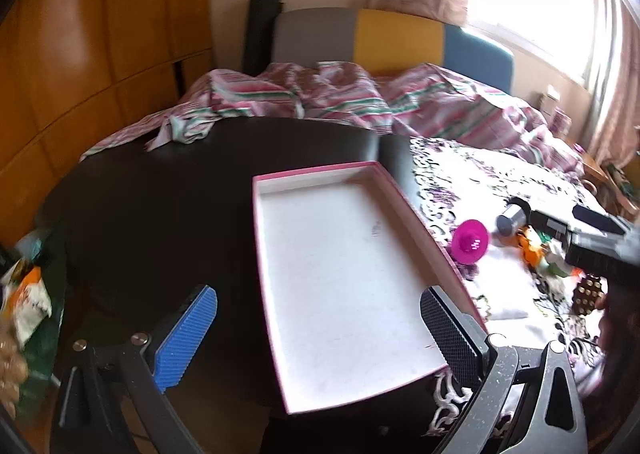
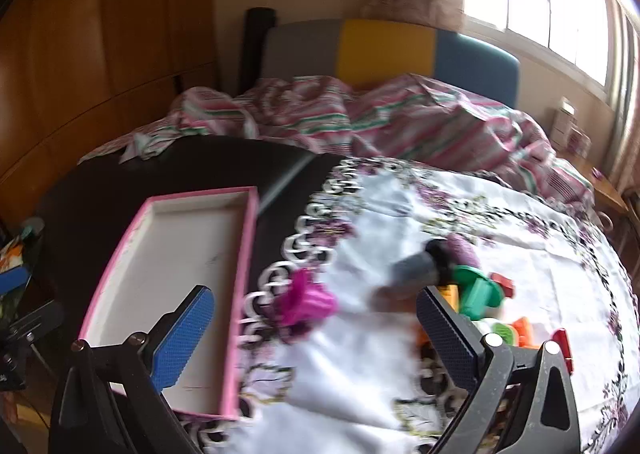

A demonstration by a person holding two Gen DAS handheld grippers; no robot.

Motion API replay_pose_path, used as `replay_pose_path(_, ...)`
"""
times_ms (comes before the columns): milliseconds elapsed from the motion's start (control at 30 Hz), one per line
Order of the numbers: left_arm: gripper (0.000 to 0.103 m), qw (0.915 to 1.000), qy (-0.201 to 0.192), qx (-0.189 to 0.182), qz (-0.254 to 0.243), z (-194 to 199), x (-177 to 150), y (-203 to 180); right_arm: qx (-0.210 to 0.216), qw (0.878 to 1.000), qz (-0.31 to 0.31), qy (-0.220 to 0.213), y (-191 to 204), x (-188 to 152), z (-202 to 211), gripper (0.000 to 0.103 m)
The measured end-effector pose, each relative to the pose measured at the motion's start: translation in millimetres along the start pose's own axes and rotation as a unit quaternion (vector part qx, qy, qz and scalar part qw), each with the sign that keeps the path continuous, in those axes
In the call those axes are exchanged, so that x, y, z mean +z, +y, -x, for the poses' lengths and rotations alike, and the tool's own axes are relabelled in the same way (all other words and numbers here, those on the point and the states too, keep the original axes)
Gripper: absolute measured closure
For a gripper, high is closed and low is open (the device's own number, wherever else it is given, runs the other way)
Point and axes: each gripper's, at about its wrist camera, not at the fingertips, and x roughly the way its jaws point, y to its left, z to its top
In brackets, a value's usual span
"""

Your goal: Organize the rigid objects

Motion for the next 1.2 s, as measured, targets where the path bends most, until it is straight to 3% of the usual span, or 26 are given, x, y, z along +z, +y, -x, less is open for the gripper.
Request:
replay_pose_path(167, 0.001, 0.9983, 0.007, -0.043, -0.038, -9, 15, -25, -0.052, 0.997, -0.052, -0.002, -72, 10, -9, 0.001)
replay_pose_path(400, 0.001, 0.9828, 0.037, -0.119, -0.136, -48, 41, -86, -0.052, 0.992, -0.119, 0.007, -133, -4, -29, 0.001)
replay_pose_path(567, 0.002, 0.9609, 0.064, -0.166, -0.212, -90, 55, -131, -0.045, 0.984, -0.172, -0.006, -154, -4, -22, 0.001)
replay_pose_path(633, 0.002, 0.9552, 0.075, -0.169, -0.231, -103, 57, -144, -0.037, 0.979, -0.198, -0.005, -164, -6, -20, 0.001)
replay_pose_path(767, 0.002, 0.9346, 0.097, -0.179, -0.292, -131, 56, -170, -0.038, 0.975, -0.221, -0.01, -175, -6, -18, 0.001)
replay_pose_path(1000, 0.002, 0.9079, 0.143, -0.204, -0.337, -169, 53, -179, -0.037, 0.973, -0.226, -0.009, -178, -6, -20, 0.001)
replay_pose_path(1100, 0.019, 0.9014, 0.165, -0.218, -0.336, -180, 53, -181, -0.036, 0.973, -0.226, -0.007, -178, -6, -21, 0.001)
replay_pose_path(1133, 0.031, 0.8996, 0.173, -0.223, -0.333, -183, 52, -183, -0.037, 0.973, -0.226, -0.006, -178, -6, -21, 0.001)
replay_pose_path(1167, 0.05, 0.8973, 0.185, -0.23, -0.328, -188, 50, -183, -0.037, 0.973, -0.226, -0.005, -178, -6, -22, 0.001)
replay_pose_path(1200, 0.05, 0.896, 0.193, -0.232, -0.326, -191, 49, -184, -0.037, 0.973, -0.227, -0.004, -178, -6, -22, 0.001)
